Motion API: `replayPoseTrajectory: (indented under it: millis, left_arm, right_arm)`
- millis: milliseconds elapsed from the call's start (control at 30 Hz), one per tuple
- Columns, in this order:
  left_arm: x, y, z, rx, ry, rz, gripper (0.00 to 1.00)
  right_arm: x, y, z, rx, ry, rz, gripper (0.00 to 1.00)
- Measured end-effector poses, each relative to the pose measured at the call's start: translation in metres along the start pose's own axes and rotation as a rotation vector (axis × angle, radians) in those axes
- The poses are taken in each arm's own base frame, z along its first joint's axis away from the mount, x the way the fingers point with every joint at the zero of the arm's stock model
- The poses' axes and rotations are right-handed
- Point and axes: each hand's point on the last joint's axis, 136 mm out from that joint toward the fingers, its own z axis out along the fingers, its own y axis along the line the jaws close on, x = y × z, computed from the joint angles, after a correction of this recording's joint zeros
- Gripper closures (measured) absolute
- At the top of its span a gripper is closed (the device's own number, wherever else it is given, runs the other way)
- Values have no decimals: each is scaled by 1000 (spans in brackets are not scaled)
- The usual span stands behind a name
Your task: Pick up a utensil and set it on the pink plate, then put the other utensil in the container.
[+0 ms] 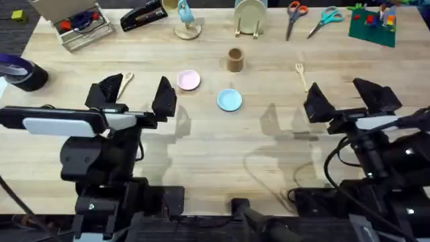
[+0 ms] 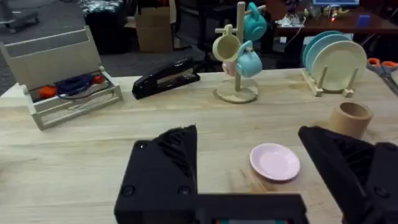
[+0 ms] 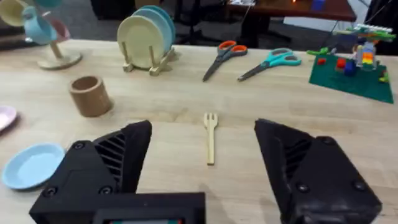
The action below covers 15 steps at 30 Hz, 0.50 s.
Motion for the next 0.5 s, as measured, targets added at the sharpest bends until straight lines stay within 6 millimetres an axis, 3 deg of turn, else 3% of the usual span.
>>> replayPoseTrajectory:
  millis: [200,500]
  left_arm:
    - [-28,0,-12,1,21,5,8]
    - [-105,-1,-56,5,82,3,8]
  right_arm:
    - [-16,3,-7,-18,9,-7,7]
    - [-85,7,-46,-26,32,-9,7]
